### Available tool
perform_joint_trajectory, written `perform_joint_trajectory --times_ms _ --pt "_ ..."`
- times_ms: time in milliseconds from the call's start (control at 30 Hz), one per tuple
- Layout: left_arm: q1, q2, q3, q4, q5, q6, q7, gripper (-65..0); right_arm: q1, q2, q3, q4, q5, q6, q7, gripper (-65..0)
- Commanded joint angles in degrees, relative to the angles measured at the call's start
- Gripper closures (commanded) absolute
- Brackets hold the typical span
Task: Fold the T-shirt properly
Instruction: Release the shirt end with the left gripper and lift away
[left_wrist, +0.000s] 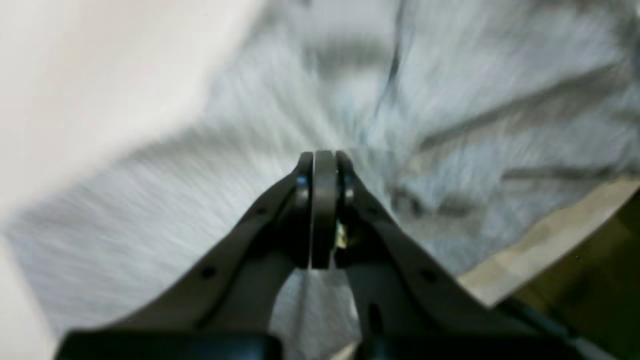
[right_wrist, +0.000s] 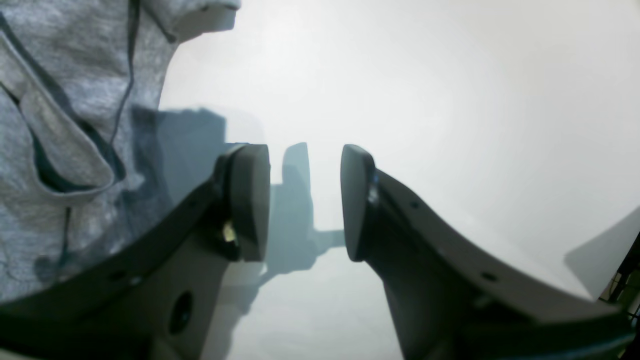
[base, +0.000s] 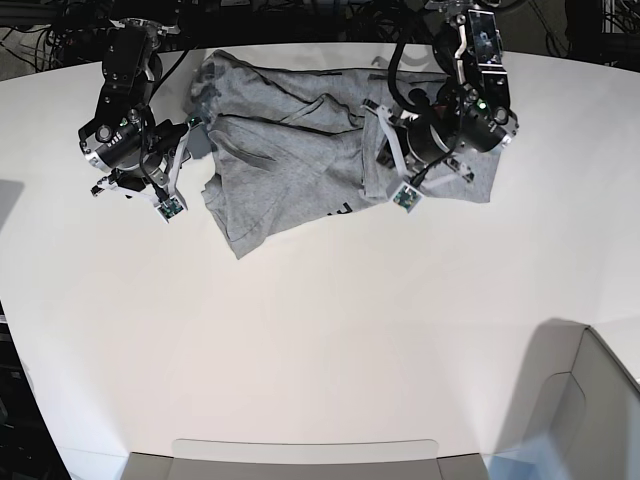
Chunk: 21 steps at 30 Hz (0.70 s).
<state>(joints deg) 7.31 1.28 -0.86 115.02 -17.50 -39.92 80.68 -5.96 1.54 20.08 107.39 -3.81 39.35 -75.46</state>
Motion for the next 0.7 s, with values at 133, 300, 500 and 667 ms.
perform_joint_trajectory --times_ms 133,300,500,667 --pt "-3.57 0.17 -0.41 0.71 -0.39 -0.08 -0.68 0.0 2.57 0.26 0.19 1.05 0.08 0.65 0.43 -24.0" --pt "-2.87 0.08 -5.51 0.71 -0.39 -0.08 -2.93 0.0 3.19 0.26 0.19 1.05 0.17 0.65 0.52 -24.0" --pt "0.56 -2.99 -7.71 0.8 -0.39 -0.08 -6.27 0.0 3.19 0.26 0.01 1.05 0.61 0.65 0.52 -24.0" --pt "5.04 -4.31 -9.82 0.8 -0.39 -0.08 -10.93 0.0 3.19 -0.09 0.1 1.13 0.61 0.65 0.16 -24.0"
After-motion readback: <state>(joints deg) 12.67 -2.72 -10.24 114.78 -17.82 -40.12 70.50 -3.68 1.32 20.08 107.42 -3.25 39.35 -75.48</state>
